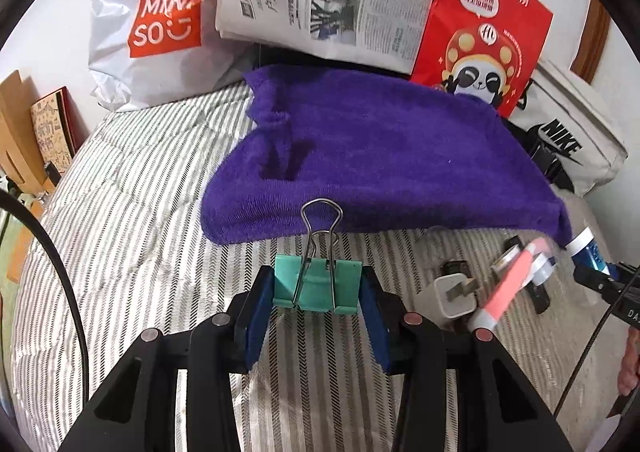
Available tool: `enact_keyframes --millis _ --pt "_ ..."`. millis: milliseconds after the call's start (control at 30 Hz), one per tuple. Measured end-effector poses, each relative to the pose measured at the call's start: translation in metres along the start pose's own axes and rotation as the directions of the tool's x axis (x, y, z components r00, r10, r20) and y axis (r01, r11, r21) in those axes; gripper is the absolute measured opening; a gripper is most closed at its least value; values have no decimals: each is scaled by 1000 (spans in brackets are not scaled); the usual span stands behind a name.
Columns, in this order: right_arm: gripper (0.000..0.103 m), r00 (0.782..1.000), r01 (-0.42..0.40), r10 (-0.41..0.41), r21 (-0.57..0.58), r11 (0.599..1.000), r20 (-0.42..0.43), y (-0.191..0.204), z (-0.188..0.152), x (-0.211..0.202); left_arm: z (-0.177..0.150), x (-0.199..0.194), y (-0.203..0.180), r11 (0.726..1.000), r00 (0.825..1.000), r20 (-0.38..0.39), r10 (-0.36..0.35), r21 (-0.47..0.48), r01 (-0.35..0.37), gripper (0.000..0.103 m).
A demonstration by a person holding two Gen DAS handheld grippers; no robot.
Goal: Organize rigid objects
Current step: 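Carry clip and bottle onto the purple towel while both grippers open to release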
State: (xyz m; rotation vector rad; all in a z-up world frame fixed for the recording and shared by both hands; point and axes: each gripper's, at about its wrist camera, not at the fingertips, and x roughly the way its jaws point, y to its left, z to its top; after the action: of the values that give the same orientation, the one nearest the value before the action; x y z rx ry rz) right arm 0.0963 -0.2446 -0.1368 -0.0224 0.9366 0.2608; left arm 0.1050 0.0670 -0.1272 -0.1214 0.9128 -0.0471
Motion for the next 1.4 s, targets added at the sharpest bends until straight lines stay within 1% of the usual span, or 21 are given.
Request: enact_keyframes --millis 33,100,300,600,800,1033,1233,1400 --pt "37 1000 -4 4 2 1000 4 0 0 -2 1 -3 0 1000 1000 0 -3 -2 3 40" --pt "37 1000 -12 12 2 1000 10 1 2 -7 3 -11 1 1000 1000 24 0 -20 0 40" --pt "37 999 -32 31 6 999 43 3 15 -18 11 -28 2 998 998 52 -28 -51 31 40" --pt "37 997 -29 30 -11 1000 76 3 37 -25 32 -35 -4 999 997 71 -26 -35 29 40" --pt "37 996 -27 28 -15 1000 82 7 53 -20 49 -29 -7 999 996 81 -41 -16 42 40" --pt "37 996 -9 11 -18 1000 87 10 78 -8 78 -10 -5 998 994 88 -59 -2 59 40" --pt "37 996 -2 3 -13 1000 93 8 102 6 98 9 -5 997 994 79 -72 13 71 40" --pt "37 996 14 -12 -23 1000 89 4 122 25 110 24 -5 997 994 67 -82 9 81 40"
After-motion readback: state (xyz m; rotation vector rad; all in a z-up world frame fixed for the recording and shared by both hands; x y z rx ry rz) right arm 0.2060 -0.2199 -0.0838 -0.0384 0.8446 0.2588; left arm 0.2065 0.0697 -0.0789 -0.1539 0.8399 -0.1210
